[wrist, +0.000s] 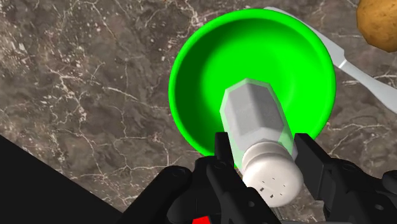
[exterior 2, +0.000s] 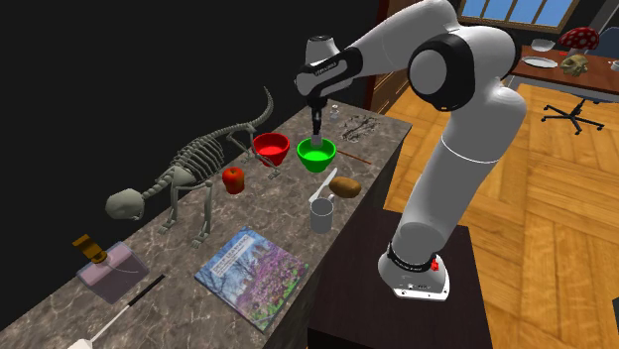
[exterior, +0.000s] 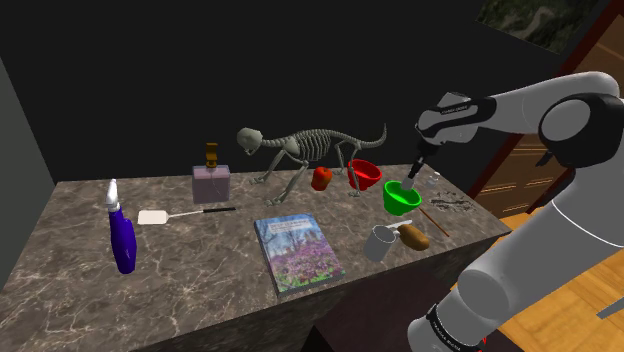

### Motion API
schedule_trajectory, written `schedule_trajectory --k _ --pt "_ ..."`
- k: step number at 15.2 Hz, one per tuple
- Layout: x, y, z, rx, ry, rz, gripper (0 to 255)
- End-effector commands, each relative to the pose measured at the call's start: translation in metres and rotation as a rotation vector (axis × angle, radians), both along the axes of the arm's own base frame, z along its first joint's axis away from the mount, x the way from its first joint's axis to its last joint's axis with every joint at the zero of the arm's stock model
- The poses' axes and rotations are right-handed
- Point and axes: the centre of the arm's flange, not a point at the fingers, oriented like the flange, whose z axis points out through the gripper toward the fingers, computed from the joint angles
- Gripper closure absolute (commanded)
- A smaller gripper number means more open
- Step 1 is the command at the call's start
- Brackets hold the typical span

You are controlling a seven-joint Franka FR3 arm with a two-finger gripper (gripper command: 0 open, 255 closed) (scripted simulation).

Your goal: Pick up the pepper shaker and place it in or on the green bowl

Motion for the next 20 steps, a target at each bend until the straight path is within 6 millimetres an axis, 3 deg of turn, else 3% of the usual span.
schedule_trajectory --k 1,4,11,12,17,20 --pt "0.000 -0.001 -0.011 0.000 -0.001 0.000 255" --pt "0.000 -0.001 -0.026 0.000 -0.001 0.000 255" --pt "0.000 -0.001 -0.026 0.000 -0.001 0.000 255" --pt "0.000 -0.001 -0.026 0.000 -0.001 0.000 0" --pt "0.000 -0.001 -0.026 0.000 -0.001 0.000 0" --pt "-0.002 0.003 0.013 0.000 -0.001 0.000 0"
